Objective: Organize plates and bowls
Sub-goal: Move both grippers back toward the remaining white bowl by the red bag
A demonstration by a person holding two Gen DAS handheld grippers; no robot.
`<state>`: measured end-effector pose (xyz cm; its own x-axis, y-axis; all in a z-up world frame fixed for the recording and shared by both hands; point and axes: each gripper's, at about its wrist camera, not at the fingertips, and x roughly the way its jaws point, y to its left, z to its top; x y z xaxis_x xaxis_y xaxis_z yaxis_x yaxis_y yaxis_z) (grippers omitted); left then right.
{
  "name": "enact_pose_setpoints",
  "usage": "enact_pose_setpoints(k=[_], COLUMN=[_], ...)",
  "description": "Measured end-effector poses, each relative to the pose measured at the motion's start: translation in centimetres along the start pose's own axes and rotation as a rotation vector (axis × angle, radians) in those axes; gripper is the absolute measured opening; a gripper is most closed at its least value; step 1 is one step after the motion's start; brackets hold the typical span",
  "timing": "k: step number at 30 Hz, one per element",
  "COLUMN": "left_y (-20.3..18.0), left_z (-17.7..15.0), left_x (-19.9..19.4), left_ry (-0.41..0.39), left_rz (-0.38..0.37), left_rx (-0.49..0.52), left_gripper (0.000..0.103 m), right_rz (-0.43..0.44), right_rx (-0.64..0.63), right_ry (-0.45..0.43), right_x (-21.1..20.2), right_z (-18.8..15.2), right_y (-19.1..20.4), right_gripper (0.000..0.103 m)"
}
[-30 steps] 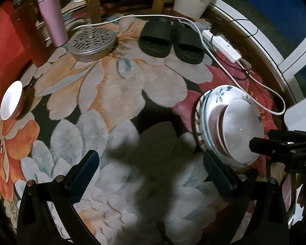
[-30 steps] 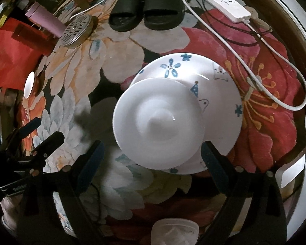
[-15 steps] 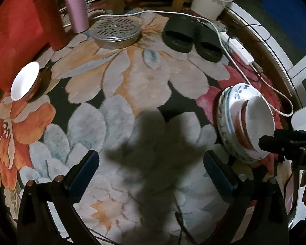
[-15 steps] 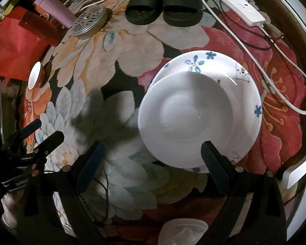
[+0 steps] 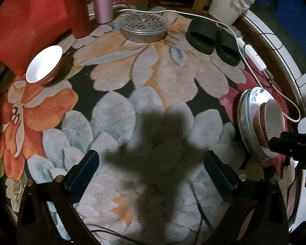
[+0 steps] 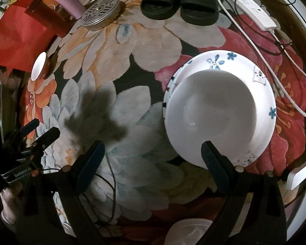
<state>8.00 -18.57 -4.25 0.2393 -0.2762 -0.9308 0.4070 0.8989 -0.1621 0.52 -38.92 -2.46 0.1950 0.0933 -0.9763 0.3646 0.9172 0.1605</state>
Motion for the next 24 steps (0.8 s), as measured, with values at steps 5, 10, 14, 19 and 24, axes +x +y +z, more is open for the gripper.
enact_pose_setpoints(k=[5,10,14,19,24], left_y=[1.5,3.4,4.8,6.5,8.4], left_z=[-0.1,-0.3,-0.7,-0.9,-1.3], left_x=[-0.2,-0.3,-0.2,0.2,0.6], left_ry=[-0.006,-0.012,-0.011,-0.014,-0.016], left_rz=[0.009,0.019,0.027,0.037,0.044], left_rx=[-0.022,-0.053,-0.076,-0.108,-0.148], left_gripper=[0.102,0.102,0.102,0.102,0.102], right_rz=[0.005,0.011,0.013,0.018,0.025], right_rx=[-0.021,-0.049,-0.074,-0.108,-0.144], right_ry=[0.002,0.006,0.011,0.014,0.02], right_x=[0.4,1.0,1.5,2.1,2.8], right_z=[0.1,0.4,0.6,1.0,1.4], right_y=[1.3,2.8,4.1,5.9,7.9], right_gripper=[0.096,0.096,0.096,0.096,0.096])
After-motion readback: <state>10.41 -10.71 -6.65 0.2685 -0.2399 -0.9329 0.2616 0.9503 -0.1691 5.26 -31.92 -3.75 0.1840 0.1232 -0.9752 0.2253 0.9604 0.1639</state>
